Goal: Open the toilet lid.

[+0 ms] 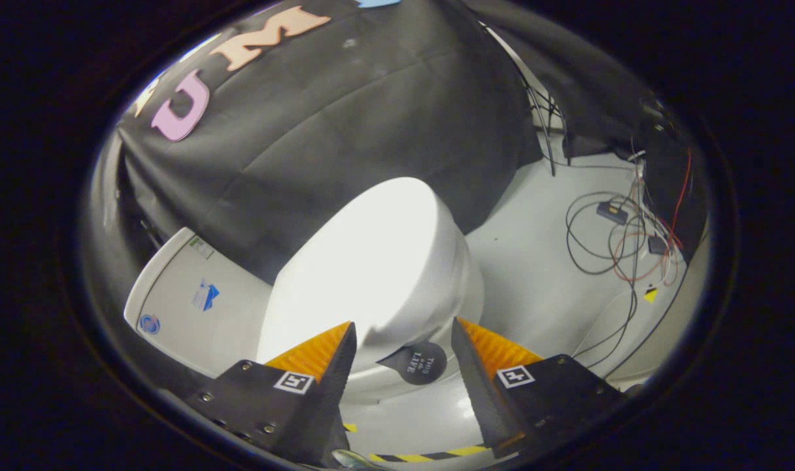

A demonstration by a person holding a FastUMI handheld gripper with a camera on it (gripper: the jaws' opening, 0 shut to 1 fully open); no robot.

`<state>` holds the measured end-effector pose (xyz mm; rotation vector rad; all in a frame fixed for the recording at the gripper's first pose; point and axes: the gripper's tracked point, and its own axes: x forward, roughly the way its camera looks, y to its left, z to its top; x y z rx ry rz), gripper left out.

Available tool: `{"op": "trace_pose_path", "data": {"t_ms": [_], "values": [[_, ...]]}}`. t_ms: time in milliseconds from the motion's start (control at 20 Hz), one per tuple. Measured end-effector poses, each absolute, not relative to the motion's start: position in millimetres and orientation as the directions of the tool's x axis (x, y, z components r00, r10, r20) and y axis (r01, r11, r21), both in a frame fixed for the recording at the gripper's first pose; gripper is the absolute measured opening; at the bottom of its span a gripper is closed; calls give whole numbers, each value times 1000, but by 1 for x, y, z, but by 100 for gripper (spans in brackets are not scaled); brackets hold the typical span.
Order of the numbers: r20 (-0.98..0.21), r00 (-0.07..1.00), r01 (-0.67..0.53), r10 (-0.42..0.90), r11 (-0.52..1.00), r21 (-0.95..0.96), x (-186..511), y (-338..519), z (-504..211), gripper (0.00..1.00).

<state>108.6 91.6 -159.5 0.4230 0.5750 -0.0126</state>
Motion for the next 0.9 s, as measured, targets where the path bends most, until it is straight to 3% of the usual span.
{"op": "trace_pose_path", "data": {"t_ms": [150,300,450,600,900], "values": [[-560,818,166,130,879,447,104,89,-169,86],[-567,803,157,186,851,501,103,93,-173,67],[-591,787,187,177,845,502,101,92,-184,67],[-570,804,250,168,774,581,102,79,-181,12],[-506,807,187,303,682,707,101,92,-178,13]]}}
